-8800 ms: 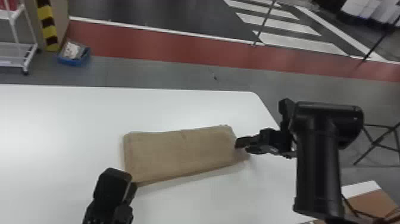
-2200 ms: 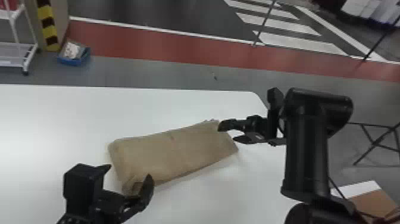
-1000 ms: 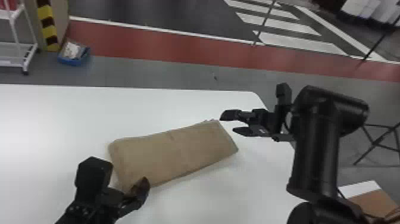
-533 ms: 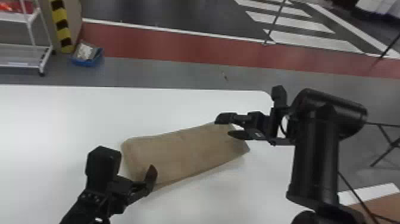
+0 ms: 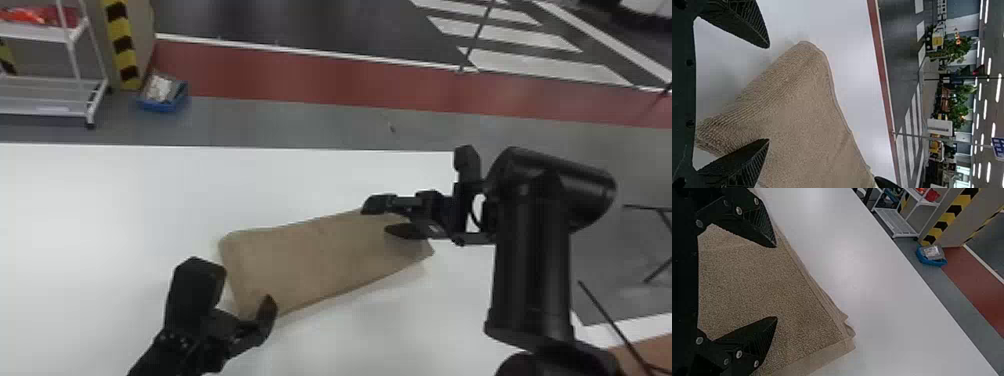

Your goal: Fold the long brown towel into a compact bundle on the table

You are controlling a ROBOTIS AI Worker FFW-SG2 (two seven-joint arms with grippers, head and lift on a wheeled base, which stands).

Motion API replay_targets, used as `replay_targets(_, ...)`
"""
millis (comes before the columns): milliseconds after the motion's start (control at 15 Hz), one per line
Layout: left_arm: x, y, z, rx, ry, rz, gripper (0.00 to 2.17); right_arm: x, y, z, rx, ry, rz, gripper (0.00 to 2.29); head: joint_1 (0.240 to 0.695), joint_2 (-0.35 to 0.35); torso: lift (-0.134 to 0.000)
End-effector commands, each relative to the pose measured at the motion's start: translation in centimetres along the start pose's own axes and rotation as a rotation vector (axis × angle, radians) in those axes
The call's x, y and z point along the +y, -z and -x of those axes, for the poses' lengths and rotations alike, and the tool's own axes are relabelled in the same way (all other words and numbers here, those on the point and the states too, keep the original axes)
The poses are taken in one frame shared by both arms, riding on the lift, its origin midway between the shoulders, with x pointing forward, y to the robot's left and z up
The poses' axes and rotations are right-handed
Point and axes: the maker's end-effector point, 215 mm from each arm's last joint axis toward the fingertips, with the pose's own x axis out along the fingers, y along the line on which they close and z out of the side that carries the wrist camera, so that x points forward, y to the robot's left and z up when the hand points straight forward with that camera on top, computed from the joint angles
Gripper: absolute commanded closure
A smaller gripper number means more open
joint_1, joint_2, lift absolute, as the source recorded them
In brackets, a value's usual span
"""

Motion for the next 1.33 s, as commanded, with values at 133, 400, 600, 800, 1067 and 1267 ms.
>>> replay_targets(133, -1.0, 2.3, 0.4, 0.073, 0.022, -0.001, 0.03, 0.2, 0.1, -0.7, 0.004, 0.004, 0.009, 0.28, 0.695, -0.261, -0.125)
replay_targets(400, 0.0, 0.8, 0.8, 0.040, -0.004, 0.005, 0.04, 0.3, -0.3, -0.4, -0.004, -0.002, 0.000, 0.28, 0.695, -0.256, -0.125)
replay_targets(600, 0.7, -2.4, 1.7, -0.033, -0.015, 0.018, 0.04, -0.8, -0.6, 0.3, -0.012, 0.014, -0.015, 0.28, 0.695, -0.252, -0.125)
replay_targets(800, 0.7, -4.5, 1.7, -0.112, -0.020, 0.009, 0.04, -1.8, -0.9, 0.8, -0.035, 0.015, -0.040, 0.28, 0.695, -0.260, -0.125)
replay_targets(1067, 0.4, -5.8, 0.9, -0.180, -0.012, -0.014, 0.03, -4.7, -2.2, 3.2, -0.094, 0.038, -0.085, 0.28, 0.695, -0.286, -0.125)
replay_targets(1267, 0.3, -6.4, 0.1, -0.206, 0.002, -0.024, 0.03, -10.1, -3.3, 7.4, -0.172, 0.129, -0.087, 0.27, 0.695, -0.338, -0.125)
